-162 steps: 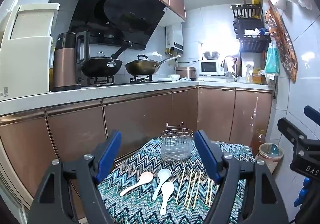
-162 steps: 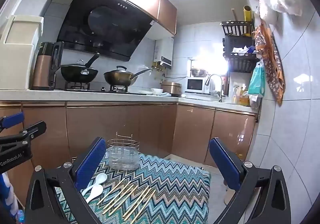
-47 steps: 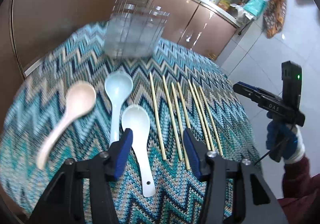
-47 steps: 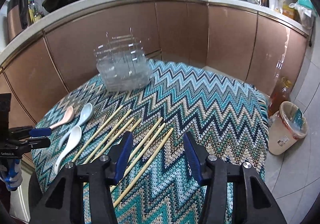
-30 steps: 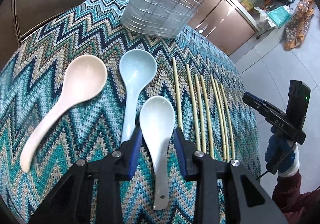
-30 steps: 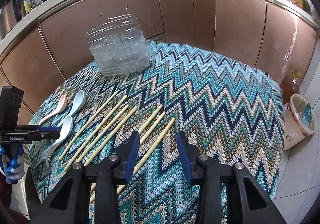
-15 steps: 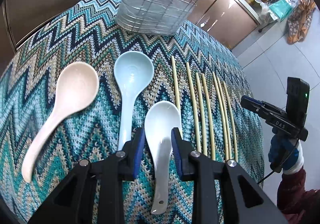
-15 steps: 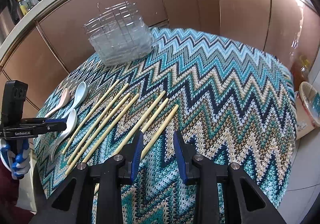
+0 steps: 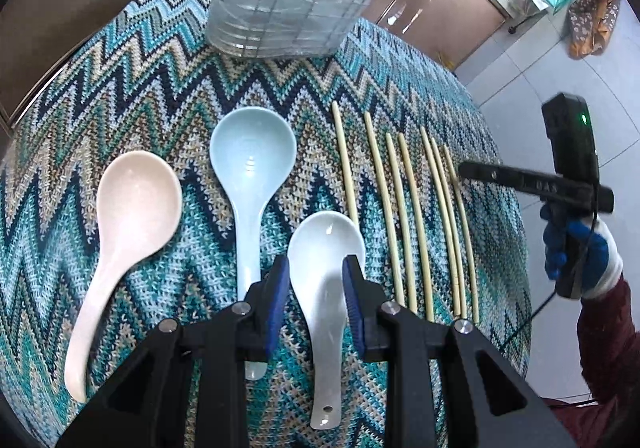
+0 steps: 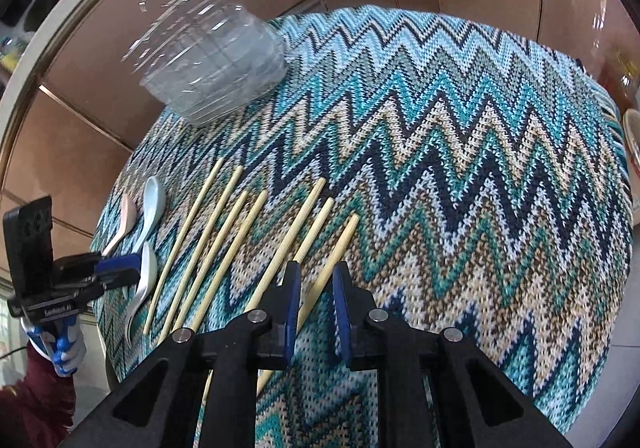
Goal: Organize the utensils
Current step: 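Close the left tool on the white spoon while the right tool grasps a chopstick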
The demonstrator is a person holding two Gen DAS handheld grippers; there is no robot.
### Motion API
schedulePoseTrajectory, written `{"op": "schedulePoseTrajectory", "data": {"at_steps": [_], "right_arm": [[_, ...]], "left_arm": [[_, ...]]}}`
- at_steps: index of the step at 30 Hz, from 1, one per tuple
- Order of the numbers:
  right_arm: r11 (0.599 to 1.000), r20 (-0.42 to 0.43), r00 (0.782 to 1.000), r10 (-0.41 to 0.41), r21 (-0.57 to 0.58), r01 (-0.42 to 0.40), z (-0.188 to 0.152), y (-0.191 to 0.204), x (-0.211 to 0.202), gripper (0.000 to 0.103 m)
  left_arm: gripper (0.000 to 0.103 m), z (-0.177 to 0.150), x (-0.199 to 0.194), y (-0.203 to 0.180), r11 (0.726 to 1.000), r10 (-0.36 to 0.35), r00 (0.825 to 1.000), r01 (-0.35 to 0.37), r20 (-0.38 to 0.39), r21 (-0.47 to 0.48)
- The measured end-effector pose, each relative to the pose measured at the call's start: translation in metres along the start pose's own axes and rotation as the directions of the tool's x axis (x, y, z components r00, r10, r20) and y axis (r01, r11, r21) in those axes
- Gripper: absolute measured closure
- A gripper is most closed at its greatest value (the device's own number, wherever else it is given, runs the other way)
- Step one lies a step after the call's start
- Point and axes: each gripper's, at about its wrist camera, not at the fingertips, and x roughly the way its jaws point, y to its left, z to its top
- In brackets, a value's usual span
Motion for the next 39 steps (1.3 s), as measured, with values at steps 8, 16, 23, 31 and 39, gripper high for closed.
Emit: {"op": "schedulePoseTrajectory", "data": {"at_steps": [8,16,23,31,39], "right_arm": [[0.997,-0.102,0.993,-0.061,-0.044,0.056,0.018,0.005,0.021,0.089],[0.997,-0.121,0.991,-0.059,-0.054,0.053,0.027,0.019,0.034,0.093],[0.999,-0.090,0.996,0.007,-0.035,-0.010,0.012,0.007,0.016,0.097],[0.991,0.028,0.998,0.060,-0.122,-0.057,-0.017,0.033,-0.040,0.097],[0.970,0.182,0.977,0.113,-0.233,-0.069,-0.036,0.078,-0.093,0.097]], "left_arm": [[0.078,0.003,0.016,-0.007,1.000,-0.001,0.996,0.000,-0.086,-0.002],[0.095,0.002,0.013,0.002,0.997,0.007,0.997,-0.013,-0.082,-0.076],[0.100,-0.006,0.004,0.005,0.990,-0.052,0.998,0.048,-0.027,-0.133],[0.100,-0.033,-0.046,-0.017,0.996,-0.033,0.990,0.045,0.140,-0.081],[0.100,-0.054,-0.120,-0.041,0.999,0.019,0.935,-0.001,0.353,-0.050]]}}
